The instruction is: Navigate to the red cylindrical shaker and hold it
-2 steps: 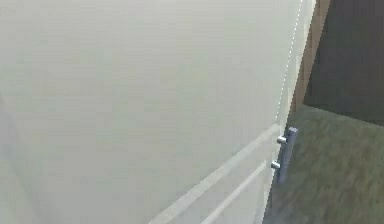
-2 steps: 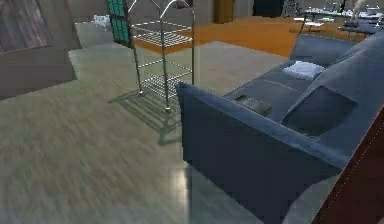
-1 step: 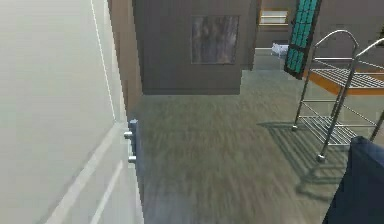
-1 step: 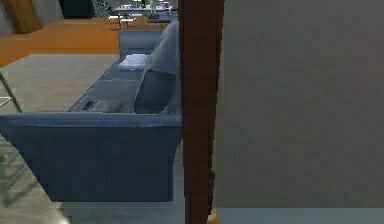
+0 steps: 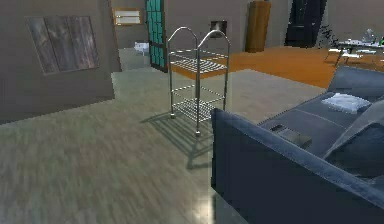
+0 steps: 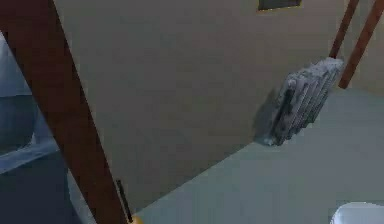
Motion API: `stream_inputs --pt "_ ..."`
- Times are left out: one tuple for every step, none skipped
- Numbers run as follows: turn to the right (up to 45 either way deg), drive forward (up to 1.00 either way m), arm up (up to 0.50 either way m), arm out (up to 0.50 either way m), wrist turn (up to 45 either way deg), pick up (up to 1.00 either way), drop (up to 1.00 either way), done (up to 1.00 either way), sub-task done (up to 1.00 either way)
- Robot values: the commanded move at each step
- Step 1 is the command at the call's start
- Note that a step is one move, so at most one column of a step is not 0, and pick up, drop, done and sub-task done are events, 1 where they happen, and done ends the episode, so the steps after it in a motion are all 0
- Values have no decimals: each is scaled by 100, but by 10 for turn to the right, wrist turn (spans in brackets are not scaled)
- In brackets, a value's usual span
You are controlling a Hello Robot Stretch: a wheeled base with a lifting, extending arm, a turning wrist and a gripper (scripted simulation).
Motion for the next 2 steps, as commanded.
stream_inputs --pt "0 35 0 0 0 0 0 0 0" --pt "-240 0 0 0 0 0 0 0 0"
